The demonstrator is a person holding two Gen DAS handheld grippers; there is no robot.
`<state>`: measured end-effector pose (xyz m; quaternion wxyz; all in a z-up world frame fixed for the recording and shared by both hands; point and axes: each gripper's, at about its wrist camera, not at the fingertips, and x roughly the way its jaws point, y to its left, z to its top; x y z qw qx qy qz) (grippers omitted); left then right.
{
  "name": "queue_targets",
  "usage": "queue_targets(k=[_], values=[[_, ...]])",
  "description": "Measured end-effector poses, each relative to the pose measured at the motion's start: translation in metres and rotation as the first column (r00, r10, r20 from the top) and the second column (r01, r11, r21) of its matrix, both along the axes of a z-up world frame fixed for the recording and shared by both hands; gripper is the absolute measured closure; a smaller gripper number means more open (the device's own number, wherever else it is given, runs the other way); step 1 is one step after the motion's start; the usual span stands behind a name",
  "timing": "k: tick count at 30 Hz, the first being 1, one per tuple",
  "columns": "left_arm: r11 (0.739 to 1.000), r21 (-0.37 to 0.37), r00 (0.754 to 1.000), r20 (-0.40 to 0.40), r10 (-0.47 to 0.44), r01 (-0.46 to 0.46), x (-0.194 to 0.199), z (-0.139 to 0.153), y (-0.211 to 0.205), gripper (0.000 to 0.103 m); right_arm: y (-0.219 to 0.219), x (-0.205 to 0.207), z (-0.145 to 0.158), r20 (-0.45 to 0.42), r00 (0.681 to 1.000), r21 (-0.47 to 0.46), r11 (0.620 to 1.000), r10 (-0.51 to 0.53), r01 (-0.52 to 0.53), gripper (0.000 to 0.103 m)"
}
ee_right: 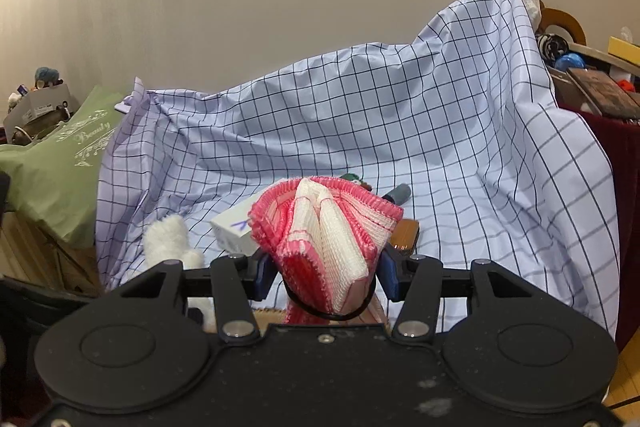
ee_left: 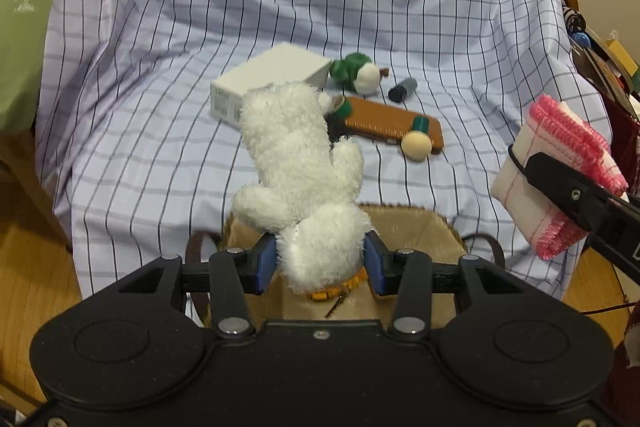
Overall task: Organize soft objects
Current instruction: 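Carry the plush toy and pink cloth over the basket with both tools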
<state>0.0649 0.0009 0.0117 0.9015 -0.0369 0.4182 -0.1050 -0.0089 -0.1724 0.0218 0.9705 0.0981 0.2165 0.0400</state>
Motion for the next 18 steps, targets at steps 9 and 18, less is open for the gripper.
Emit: queue_targets(k=[9, 18], values=[[0.999, -0.022, 0.999, -0.040, 0.032, -0.033, -0.025, -0.014, 0.003, 0.058, 0.006, -0.034, -0.006, -0.020, 1.000, 0.024, 1.000, 0.002, -0.001, 0.053], [0.997, -0.040, 0.995, -0.086, 0.056, -0.060, -0.027, -0.030, 0.009, 0.059, 0.011, -0.028, -0.019, -0.120, 0.993, 0.007, 1.000, -0.011, 0.012, 0.053]])
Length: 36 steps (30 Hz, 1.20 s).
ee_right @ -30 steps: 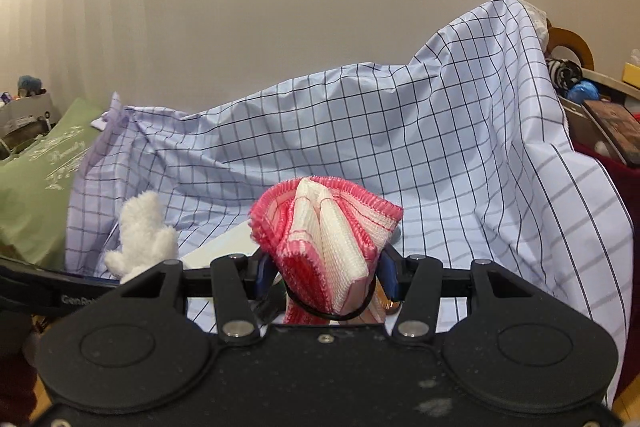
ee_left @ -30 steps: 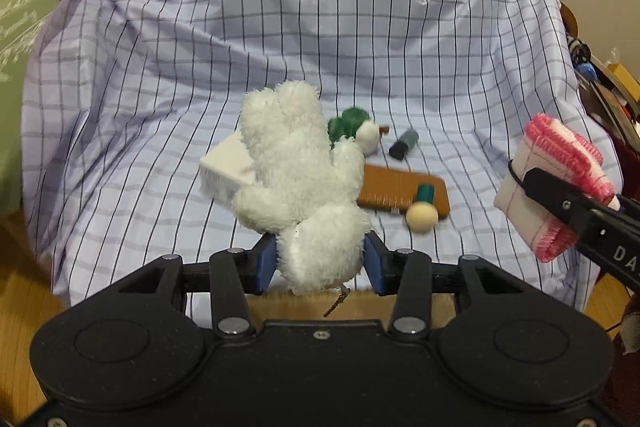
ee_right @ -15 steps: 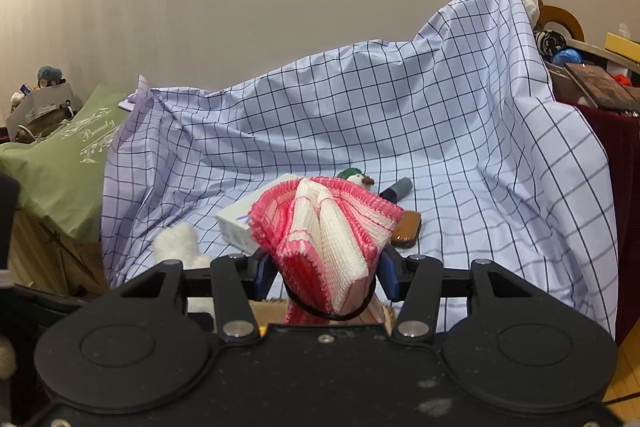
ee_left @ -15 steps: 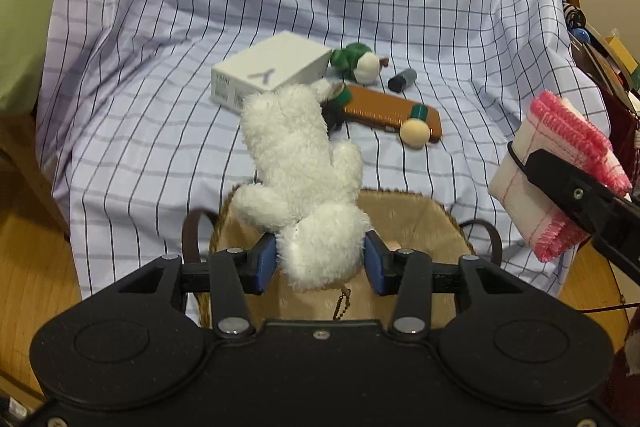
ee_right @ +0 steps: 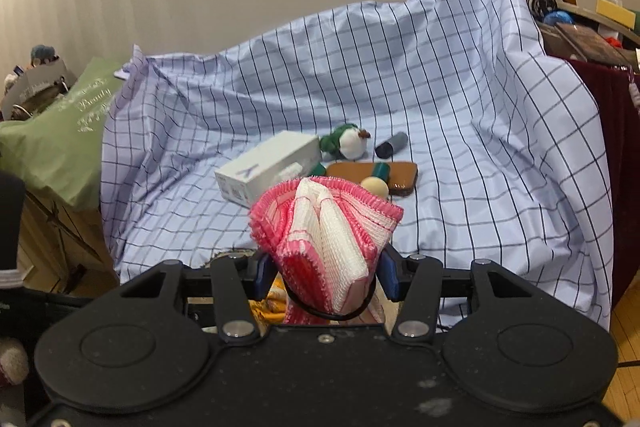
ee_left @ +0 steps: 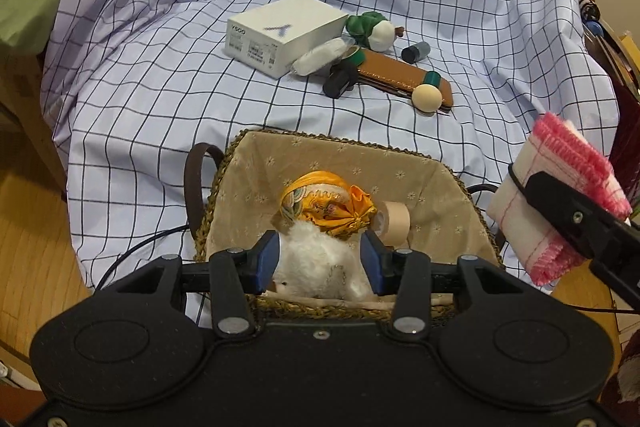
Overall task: Organize soft objects
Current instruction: 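Carry the plush toy and pink cloth over the basket with both tools, then open the left tool to drop the plush toy into the basket, then open the right tool to drop the pink cloth into the basket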
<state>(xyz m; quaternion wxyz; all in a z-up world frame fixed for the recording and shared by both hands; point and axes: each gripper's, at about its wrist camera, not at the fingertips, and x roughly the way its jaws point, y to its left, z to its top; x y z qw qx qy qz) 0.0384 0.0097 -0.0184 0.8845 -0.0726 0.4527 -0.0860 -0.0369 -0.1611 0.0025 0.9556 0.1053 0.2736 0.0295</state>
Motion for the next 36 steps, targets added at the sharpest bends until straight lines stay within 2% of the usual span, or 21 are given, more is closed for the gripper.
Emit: queue_targets(k=[6, 9, 15, 24, 36], values=[[0.999, 0.006, 0.999, -0.002, 0.033, -0.033, -0.005, -0.004, 0.004, 0.057, 0.004, 0.007, -0.005, -0.052, 0.999, -0.020, 1.000, -0.003, 0.002, 0.053], [0.999, 0.014, 0.999, -0.003, 0.049, -0.049, -0.006, -0.006, 0.005, 0.046, 0.006, 0.011, -0.008, -0.084, 0.996, -0.031, 1.000, 0.003, -0.006, 0.053], [0.998, 0.038, 0.999, 0.021, 0.049, -0.050, -0.010, -0.003, 0.003, 0.038, 0.010, 0.019, -0.014, -0.142, 0.990, -0.044, 0.999, 0.022, -0.029, 0.052], [0.996, 0.054, 0.997, 0.039, 0.066, -0.069, -0.011, -0.002, 0.004, 0.038, 0.014, 0.029, -0.024, -0.227, 0.973, -0.045, 0.997, 0.044, -0.056, 0.051], [0.996, 0.059, 0.998, 0.035, 0.061, -0.063, -0.012, -0.003, 0.003, 0.037, 0.013, 0.030, -0.024, -0.230, 0.972, -0.038, 0.997, 0.055, -0.065, 0.046]])
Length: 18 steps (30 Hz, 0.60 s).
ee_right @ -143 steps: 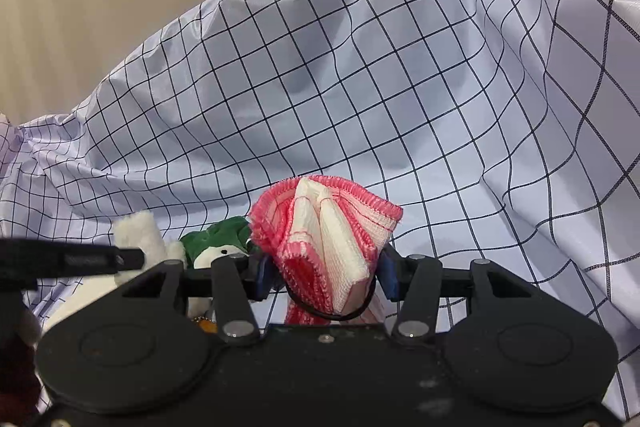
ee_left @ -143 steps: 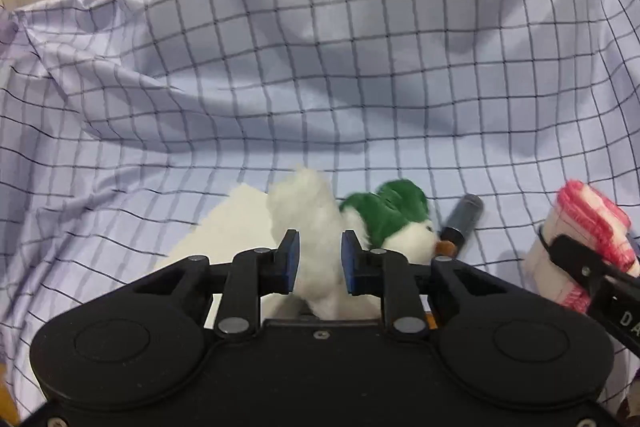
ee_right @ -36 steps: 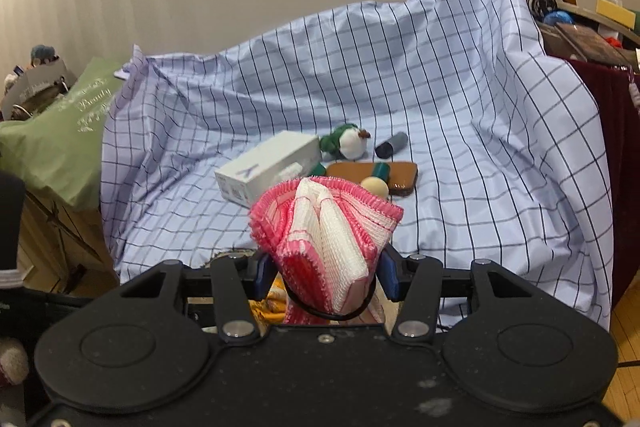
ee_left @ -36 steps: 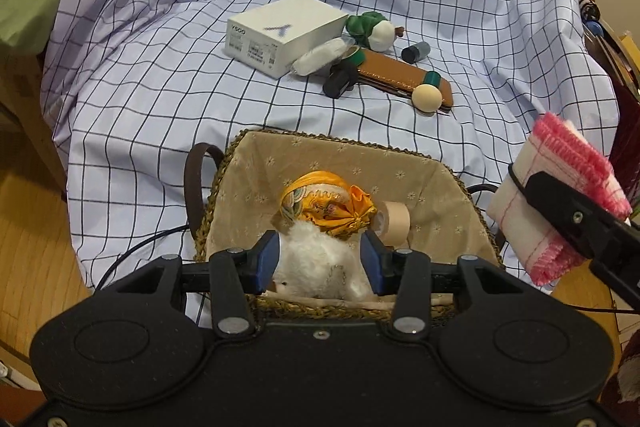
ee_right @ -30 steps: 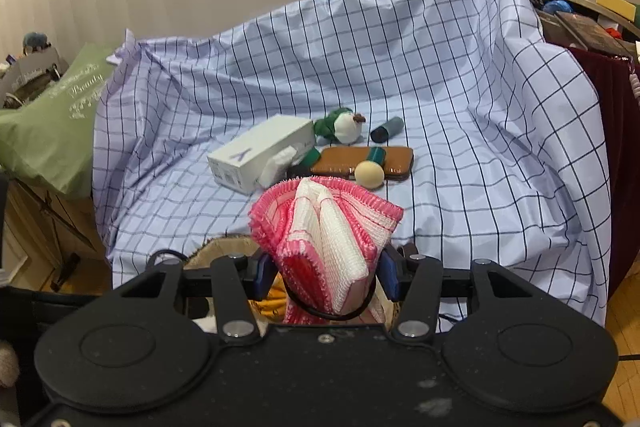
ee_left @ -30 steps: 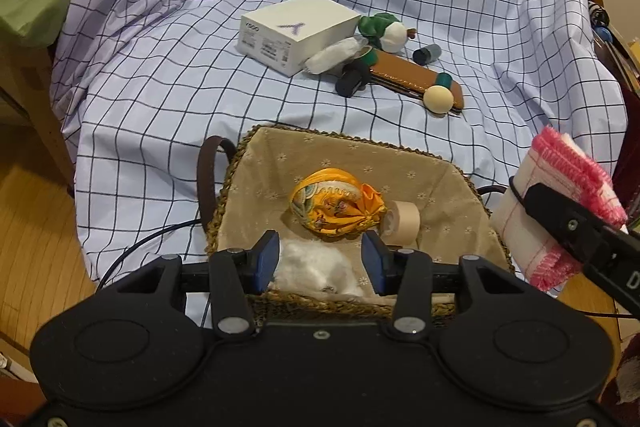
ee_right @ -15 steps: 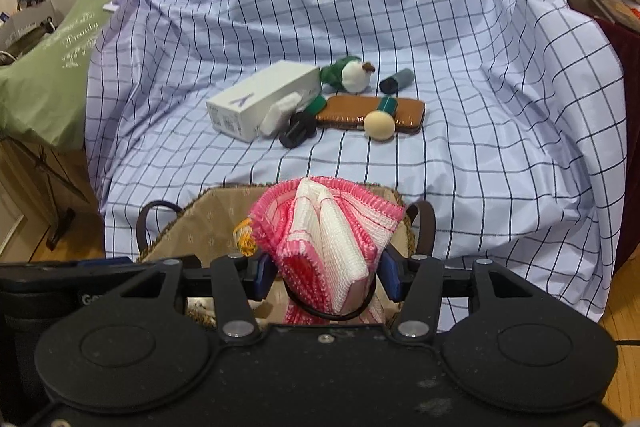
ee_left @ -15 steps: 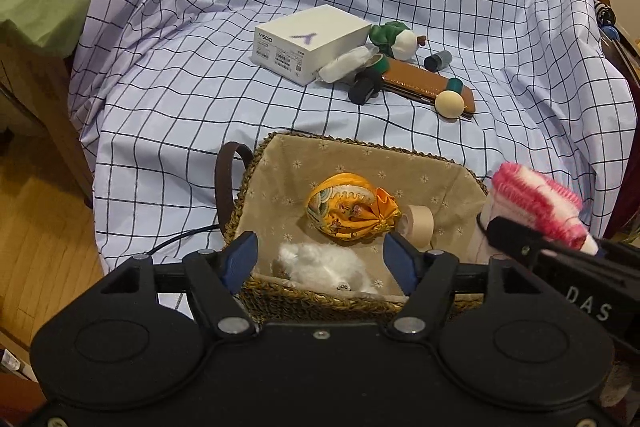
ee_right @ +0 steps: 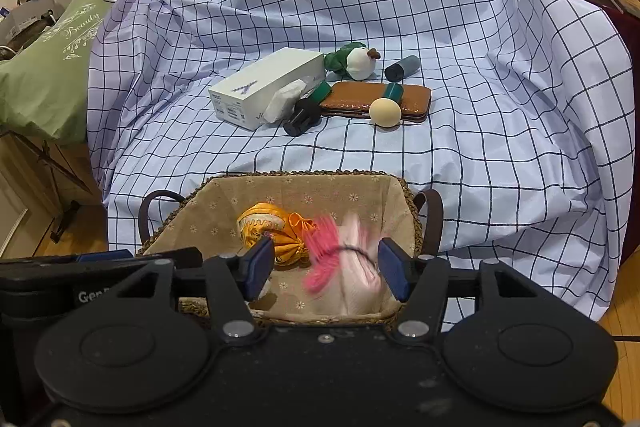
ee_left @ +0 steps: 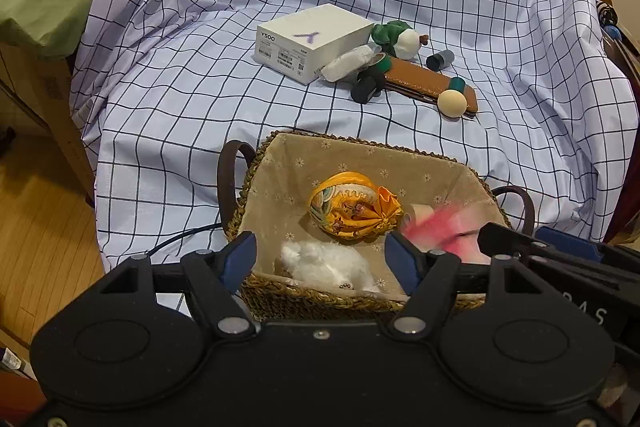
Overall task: Organize soft objects
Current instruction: 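Open the right tool to drop the pink cloth into the basket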
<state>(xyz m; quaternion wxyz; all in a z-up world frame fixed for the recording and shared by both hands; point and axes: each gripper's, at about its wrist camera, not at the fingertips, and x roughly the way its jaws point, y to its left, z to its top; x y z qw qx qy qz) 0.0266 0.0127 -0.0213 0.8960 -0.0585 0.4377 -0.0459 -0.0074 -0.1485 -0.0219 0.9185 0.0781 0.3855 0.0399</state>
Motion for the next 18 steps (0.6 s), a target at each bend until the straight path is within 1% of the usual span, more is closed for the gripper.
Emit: queue_targets(k=[6, 18], values=[[1.000, 0.003, 1.000, 0.000, 0.003, -0.003, -0.0001, -0.0001, 0.0004, 0.033, -0.0015, 0.0002, -0.0008, -0.005, 1.000, 0.005, 1.000, -0.004, 0.004, 0.045], [1.000, 0.004, 1.000, 0.000, 0.003, -0.003, -0.0008, -0.0005, 0.0010, 0.032, -0.0028, 0.0002, -0.0019, -0.012, 1.000, 0.007, 1.000, -0.012, 0.012, 0.045]])
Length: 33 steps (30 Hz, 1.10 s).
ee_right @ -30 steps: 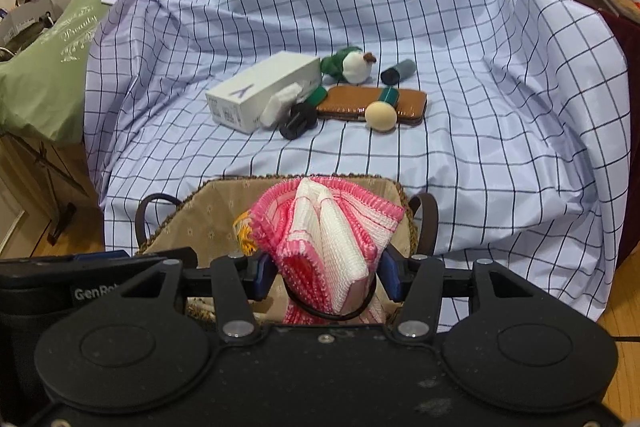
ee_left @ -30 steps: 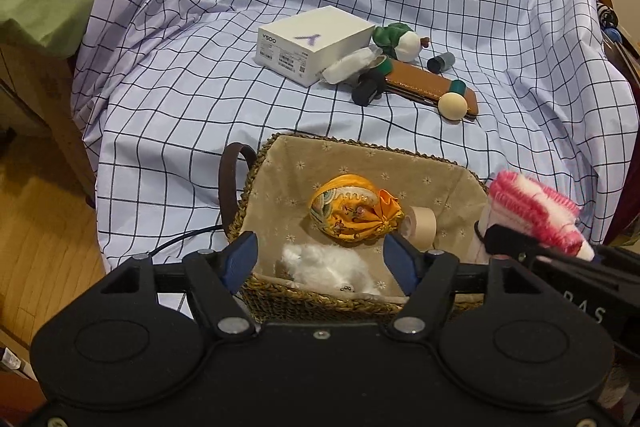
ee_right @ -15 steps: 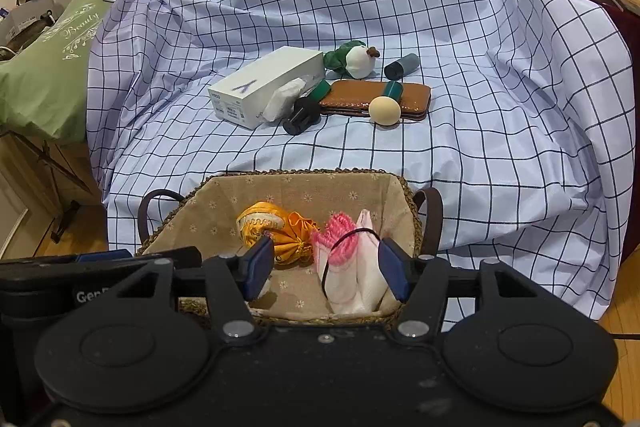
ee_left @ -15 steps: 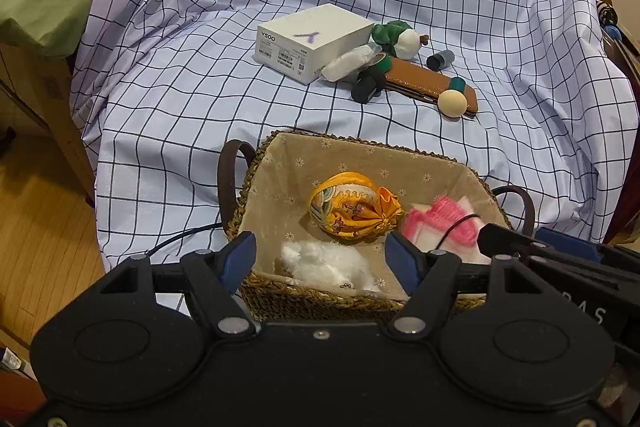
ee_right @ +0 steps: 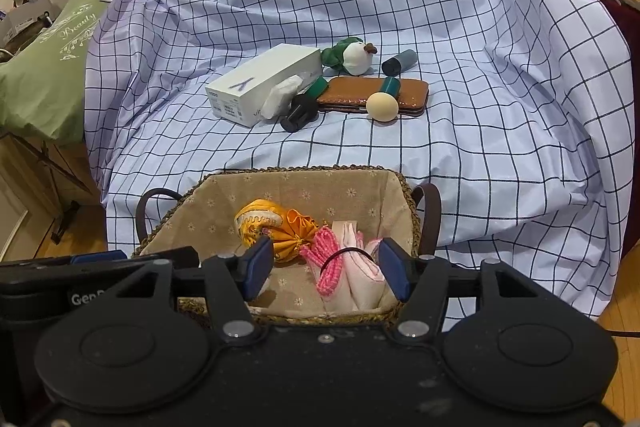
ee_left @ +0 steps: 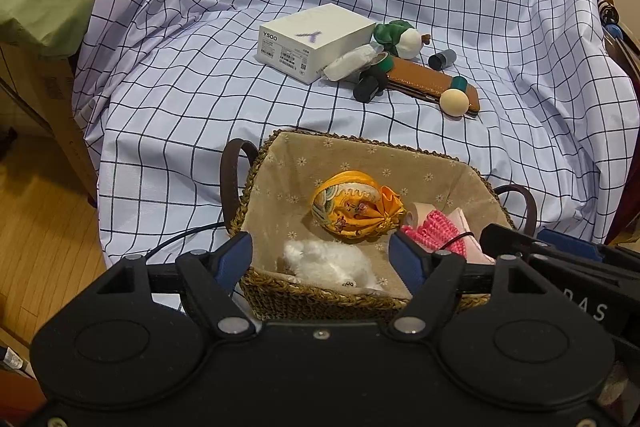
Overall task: Organize soft objects
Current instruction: 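Move both tools from the basket toward the items on the sheet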
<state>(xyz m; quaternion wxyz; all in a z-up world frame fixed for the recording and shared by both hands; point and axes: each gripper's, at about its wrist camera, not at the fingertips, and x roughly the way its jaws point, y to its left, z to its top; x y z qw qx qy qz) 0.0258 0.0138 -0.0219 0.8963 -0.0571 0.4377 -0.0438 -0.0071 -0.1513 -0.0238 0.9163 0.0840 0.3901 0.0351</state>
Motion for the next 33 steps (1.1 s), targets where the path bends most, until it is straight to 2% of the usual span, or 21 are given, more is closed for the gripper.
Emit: queue_targets(k=[5, 14, 20, 33], values=[[1.000, 0.008, 1.000, -0.002, -0.002, 0.002, -0.001, -0.001, 0.000, 0.030, -0.001, 0.001, -0.001, -0.008, 1.000, 0.002, 1.000, -0.011, 0.012, 0.042], [0.998, 0.055, 0.999, 0.040, -0.008, 0.005, 0.001, 0.007, -0.003, 0.016, -0.005, 0.006, -0.001, 0.008, 1.000, -0.018, 0.999, -0.028, 0.028, 0.038], [0.994, 0.110, 0.998, 0.048, -0.035, 0.030, 0.011, 0.009, -0.007, 0.014, -0.013, 0.018, 0.000, 0.012, 0.999, -0.017, 0.999, -0.047, 0.047, 0.035], [0.993, 0.112, 0.998, 0.052, -0.044, 0.038, 0.053, 0.015, -0.005, 0.014, -0.025, 0.068, 0.000, 0.004, 0.997, -0.038, 0.997, -0.073, 0.073, 0.034]])
